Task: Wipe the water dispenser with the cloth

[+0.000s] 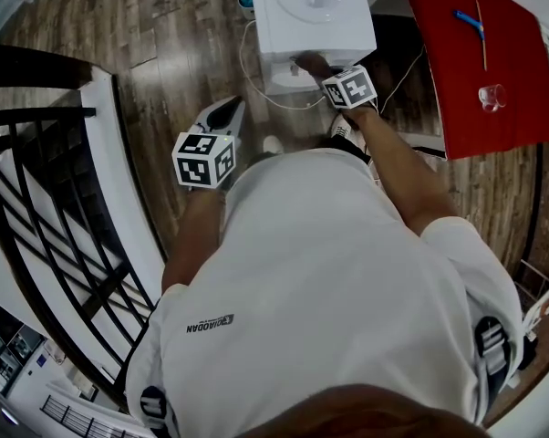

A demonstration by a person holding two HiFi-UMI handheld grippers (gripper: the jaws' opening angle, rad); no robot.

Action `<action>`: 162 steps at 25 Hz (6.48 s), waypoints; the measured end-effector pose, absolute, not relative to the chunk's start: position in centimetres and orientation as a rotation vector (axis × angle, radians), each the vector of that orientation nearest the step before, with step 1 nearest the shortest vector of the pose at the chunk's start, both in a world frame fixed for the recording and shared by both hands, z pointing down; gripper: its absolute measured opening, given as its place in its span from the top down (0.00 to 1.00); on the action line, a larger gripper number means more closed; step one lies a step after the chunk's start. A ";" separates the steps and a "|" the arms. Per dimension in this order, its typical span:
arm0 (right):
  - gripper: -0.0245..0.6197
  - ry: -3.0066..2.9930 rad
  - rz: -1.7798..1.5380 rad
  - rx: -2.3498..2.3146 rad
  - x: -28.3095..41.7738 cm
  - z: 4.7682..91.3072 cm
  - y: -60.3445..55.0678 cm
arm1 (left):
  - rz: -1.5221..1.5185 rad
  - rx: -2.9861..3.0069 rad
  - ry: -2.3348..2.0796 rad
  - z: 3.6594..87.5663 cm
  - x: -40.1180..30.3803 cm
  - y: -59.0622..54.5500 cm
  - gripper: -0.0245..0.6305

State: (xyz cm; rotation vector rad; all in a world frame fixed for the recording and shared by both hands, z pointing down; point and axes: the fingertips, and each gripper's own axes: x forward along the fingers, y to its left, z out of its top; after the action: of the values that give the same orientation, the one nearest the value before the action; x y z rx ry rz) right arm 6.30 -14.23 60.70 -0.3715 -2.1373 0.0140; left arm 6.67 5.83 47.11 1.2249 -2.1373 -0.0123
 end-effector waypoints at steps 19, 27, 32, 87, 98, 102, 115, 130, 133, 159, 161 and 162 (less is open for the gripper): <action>0.88 -2.156 0.201 -0.027 11.0 61.4 -25.5 | 0.004 1.303 -2.113 46.3 6.0 3.6 0.97; 0.88 -2.215 0.333 0.107 12.2 59.8 -26.9 | 0.050 1.339 -2.091 46.4 6.3 4.7 0.97; 0.88 -2.261 0.421 0.104 13.8 58.2 -26.5 | 0.026 1.378 -2.112 45.1 6.3 3.4 0.97; 0.88 -2.587 0.222 0.228 5.7 44.6 10.4 | 0.193 1.795 -1.814 43.0 -3.1 24.1 0.97; 0.88 -2.506 0.032 0.423 0.4 46.4 3.2 | 0.334 1.839 -1.766 42.2 -9.0 19.8 0.97; 0.88 -2.455 -0.040 0.489 -0.5 47.5 1.2 | 0.368 1.876 -1.734 42.9 -10.5 17.1 0.97; 0.88 -2.346 -0.042 0.664 -2.7 47.6 -0.5 | 0.385 2.042 -1.520 43.6 -14.9 11.8 0.97; 0.88 -1.939 -0.303 0.882 -6.9 51.2 -2.3 | 0.437 2.212 -1.242 46.5 -21.9 12.3 0.97; 0.88 -1.888 -0.336 0.889 -7.0 51.9 -2.9 | 0.409 2.200 -1.228 47.5 -21.8 12.1 0.97; 0.88 -1.805 -0.354 0.723 -9.0 62.3 -2.2 | 0.353 2.084 -1.253 53.4 -22.2 11.4 0.97; 0.88 -1.800 -0.346 0.716 -8.9 63.3 -2.2 | 0.353 2.075 -1.261 53.9 -22.4 11.4 0.97; 0.88 -1.796 -0.343 0.712 -8.9 63.8 -2.2 | 0.355 2.070 -1.262 54.2 -22.4 11.4 0.97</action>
State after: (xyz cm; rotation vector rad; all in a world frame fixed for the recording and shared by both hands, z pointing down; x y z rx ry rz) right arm -8.91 -2.16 63.81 0.7122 -1.7957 -0.3430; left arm -22.43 11.42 54.24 2.0698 -1.2625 0.3546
